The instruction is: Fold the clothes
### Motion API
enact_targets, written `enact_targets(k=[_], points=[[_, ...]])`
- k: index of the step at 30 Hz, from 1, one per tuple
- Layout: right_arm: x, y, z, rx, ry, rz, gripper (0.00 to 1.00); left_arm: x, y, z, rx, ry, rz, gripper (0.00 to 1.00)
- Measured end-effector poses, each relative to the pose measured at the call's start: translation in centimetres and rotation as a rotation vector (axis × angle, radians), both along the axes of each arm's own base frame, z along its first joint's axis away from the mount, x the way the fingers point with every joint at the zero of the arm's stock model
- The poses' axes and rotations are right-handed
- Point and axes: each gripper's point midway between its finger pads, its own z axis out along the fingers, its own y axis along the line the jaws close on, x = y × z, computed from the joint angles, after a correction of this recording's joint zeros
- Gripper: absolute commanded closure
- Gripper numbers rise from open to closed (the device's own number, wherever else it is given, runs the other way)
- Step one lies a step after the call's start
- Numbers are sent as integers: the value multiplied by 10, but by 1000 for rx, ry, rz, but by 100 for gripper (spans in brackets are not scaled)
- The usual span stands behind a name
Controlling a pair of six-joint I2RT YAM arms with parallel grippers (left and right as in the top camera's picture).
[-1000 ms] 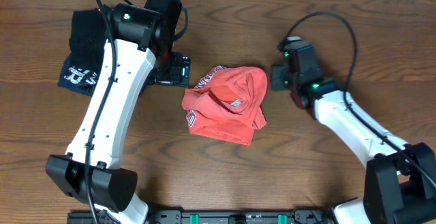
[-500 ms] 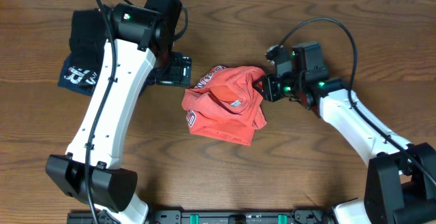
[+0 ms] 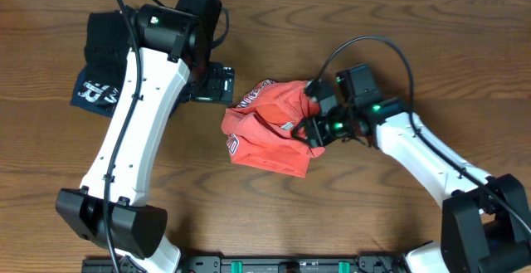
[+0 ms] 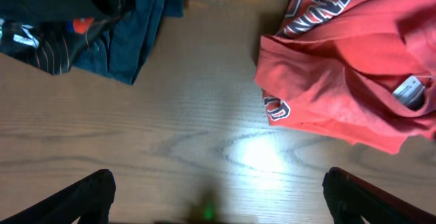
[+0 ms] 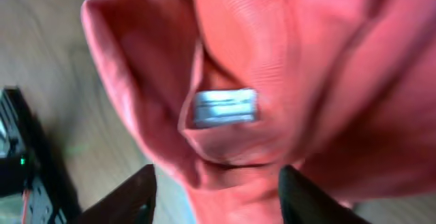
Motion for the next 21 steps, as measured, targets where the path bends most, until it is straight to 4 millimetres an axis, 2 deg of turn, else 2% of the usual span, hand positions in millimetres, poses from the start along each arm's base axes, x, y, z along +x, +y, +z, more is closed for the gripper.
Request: enact_targets(k=[6,11,12,15,17,21], points=[[-8,13,-6,-51,30,-47,37,0,0,0,0,0,0,1],[-13,17,-17,-90,115,-159,43,0,0,0,0,0,0,1],[-13,18,-20,-97,138,-181,46,0,0,0,0,0,0,1],[-15,19,-32,-117,196,-243,83,0,0,0,0,0,0,1],[-15,19,-36,-123,221,-276,97,0,0,0,0,0,0,1],[-14,17,-35,-125,225,-296,99,0,0,0,0,1,0,1]])
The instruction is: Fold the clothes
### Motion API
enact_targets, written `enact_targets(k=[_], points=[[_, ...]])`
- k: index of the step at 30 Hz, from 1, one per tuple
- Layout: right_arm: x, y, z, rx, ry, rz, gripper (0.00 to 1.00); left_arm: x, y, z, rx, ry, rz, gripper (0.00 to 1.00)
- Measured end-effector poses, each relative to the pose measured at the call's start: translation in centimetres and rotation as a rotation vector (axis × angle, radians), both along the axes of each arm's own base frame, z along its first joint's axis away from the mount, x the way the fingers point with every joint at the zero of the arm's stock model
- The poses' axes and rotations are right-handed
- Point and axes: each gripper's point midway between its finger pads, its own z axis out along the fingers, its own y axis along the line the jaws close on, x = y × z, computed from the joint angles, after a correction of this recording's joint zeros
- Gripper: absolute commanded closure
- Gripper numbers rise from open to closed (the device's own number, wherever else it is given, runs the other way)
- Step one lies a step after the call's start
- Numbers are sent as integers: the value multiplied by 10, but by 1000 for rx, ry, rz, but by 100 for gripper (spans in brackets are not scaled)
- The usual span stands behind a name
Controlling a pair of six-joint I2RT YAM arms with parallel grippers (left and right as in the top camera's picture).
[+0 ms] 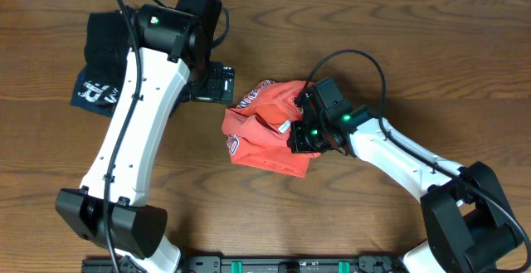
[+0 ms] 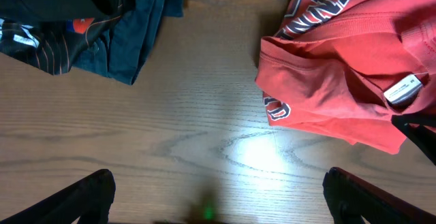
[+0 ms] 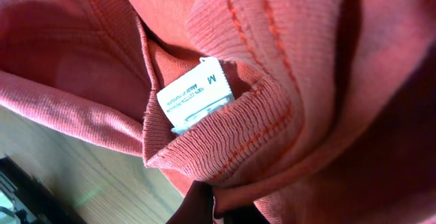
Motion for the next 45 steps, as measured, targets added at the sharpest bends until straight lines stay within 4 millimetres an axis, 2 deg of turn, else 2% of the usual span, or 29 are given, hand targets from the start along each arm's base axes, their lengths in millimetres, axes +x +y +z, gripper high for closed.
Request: enact_targets(k=[2,4,9,11,13,15,16,20,23,28,36,41,45], points=[[-1,-6,2,-18,-2,2,99,0,0,0,0,0,0,1],[-3,-23,8,-58,-7,-12,99,0,0,0,0,1,0,1],[5,-73,43,-124,-100,-67,99,0,0,0,0,0,0,0],[4,-86,52,-141,-126,-73,99,1,0,0,-2,-4,0,0],[0,-97,56,-166,-125,-69,91,2,-1,0,-3,-8,0,0],[-8,-107,51,-206,-100,-58,76,3,-1,0,-4,-12,0,0],[-10,-111,48,-228,-89,-57,75,3,-1,0,-4,-13,0,0],[-14,-127,38,-322,-59,-66,61,4,-1,0,-4,-15,0,0],[-11,-128,37,-333,-71,-58,46,4,-1,0,-5,-15,0,0],[-14,-121,38,-288,-45,-74,45,4,-1,1,-5,-15,0,0],[-14,-103,35,-190,85,-318,37,4,-1,1,-5,-15,0,0],[-15,-90,27,-166,148,-407,28,4,-1,0,-5,-15,0,0],[-13,-81,16,-163,174,-430,27,4,-1,1,-5,-15,0,0]])
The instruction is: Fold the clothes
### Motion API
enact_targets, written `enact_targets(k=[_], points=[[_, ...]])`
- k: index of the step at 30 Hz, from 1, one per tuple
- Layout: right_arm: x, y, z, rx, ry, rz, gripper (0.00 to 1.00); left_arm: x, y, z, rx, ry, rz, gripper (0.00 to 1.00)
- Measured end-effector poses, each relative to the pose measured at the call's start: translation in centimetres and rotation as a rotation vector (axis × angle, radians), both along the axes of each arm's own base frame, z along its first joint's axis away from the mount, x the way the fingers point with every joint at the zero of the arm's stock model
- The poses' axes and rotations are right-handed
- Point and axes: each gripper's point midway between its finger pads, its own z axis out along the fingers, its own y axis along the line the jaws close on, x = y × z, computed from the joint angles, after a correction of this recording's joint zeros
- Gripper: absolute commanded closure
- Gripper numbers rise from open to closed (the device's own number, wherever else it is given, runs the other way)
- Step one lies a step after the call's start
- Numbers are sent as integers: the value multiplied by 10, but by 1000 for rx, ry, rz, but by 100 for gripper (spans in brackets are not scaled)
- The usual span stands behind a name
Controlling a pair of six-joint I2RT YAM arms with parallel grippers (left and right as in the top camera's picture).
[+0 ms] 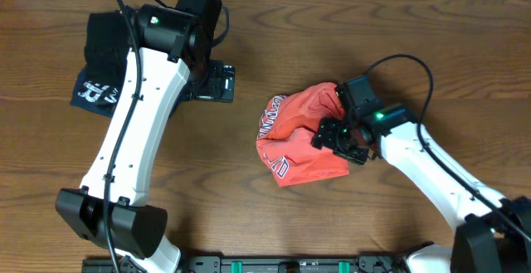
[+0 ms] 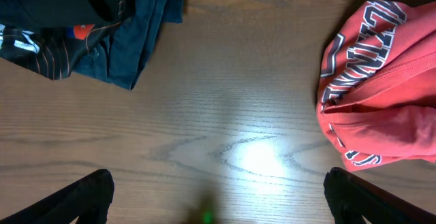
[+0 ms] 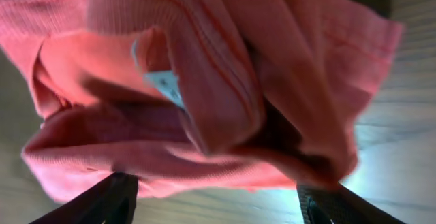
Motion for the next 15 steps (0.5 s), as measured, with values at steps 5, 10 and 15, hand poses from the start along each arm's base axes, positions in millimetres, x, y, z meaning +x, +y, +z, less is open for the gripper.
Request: enact_targets(k=[5,10,15], points=[[14,13,-9,50,-17,-9,47,0,0,0,0,0,0,0],[16,28,-1,130,-35,32,77,0,0,0,0,0,0,0],[2,11,-6,92,40,7,99,1,0,0,-1,-2,0,0]])
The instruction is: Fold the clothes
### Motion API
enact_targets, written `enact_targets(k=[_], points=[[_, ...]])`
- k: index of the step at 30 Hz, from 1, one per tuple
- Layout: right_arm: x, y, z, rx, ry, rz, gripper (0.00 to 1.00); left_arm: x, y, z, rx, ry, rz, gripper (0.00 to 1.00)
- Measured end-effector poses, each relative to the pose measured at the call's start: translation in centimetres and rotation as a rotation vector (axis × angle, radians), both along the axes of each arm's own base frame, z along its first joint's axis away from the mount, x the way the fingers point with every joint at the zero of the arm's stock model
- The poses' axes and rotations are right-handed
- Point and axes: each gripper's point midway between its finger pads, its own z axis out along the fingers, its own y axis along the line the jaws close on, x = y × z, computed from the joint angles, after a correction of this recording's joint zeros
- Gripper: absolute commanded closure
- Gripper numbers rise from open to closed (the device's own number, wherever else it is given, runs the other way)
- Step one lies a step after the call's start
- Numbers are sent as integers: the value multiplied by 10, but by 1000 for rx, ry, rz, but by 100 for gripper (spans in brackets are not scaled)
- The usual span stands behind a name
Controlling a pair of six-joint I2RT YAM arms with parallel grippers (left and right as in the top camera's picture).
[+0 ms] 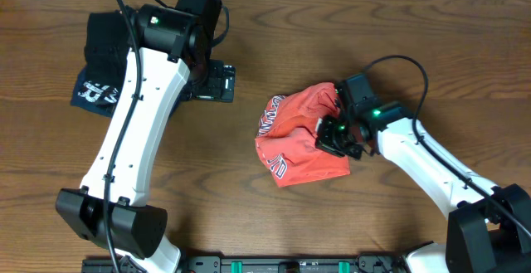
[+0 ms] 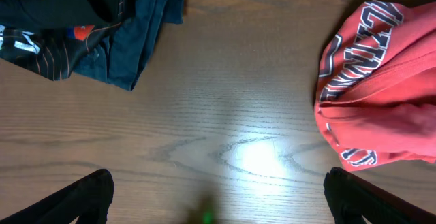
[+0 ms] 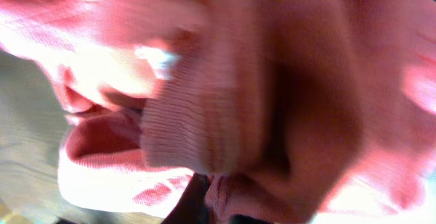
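A crumpled red T-shirt (image 1: 294,140) with navy and white lettering lies bunched on the wooden table (image 1: 249,215), right of centre. My right gripper (image 1: 333,136) is pressed into the shirt's right side, shut on its fabric; red cloth (image 3: 225,94) fills the right wrist view, with a dark finger (image 3: 197,200) showing at the bottom. My left gripper (image 1: 209,82) hangs open above bare wood left of the shirt, nothing between its fingertips (image 2: 82,197). The shirt's lettered edge (image 2: 368,81) shows in the left wrist view.
A pile of dark navy and black clothes (image 1: 104,65) lies at the table's far left, partly under the left arm, and its dark clothes (image 2: 88,26) show in the left wrist view. A black rail (image 1: 290,265) runs along the front edge.
My right gripper was open over the shirt's right side and is now shut on its fabric. The shirt barely moved. The left arm stayed where it was.
My right gripper stood open at the right edge of the shirt, which lay near the table's middle. Then it was shut on cloth beside the collar label. Later the shirt lay bunched farther right with the gripper open over it. Now it grips the cloth again.
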Motion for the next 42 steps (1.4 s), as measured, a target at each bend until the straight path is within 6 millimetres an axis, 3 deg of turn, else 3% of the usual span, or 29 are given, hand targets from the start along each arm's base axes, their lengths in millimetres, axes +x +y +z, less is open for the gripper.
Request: enact_targets(k=[7,11,17,19,20,23,29,33,36,42], points=[[-11,-33,5,-26,40,23,99,0,0,0,0,-1,0,0],[-18,-72,8,-138,55,-24,97,0,0,0,-1,-2,0,0],[-16,-122,3,-304,60,-88,75,1,0,0,-1,-5,0,0],[-17,-127,3,-324,63,-88,82,1,0,0,-1,-5,0,1],[-17,-128,3,-327,59,-80,81,1,0,0,-2,-5,0,2],[-11,-118,5,-263,22,-15,65,2,-4,0,-21,-7,-9,2],[-14,-104,16,-124,7,30,54,9,-53,-1,-241,-25,-236,2],[-13,-99,20,-85,5,3,49,7,-84,-15,-325,-27,-372,1],[-10,-95,22,-54,4,-22,39,4,-111,-31,-380,-30,-488,0],[-2,-97,22,-70,-4,-91,51,1,-173,-72,-455,-44,-687,0]])
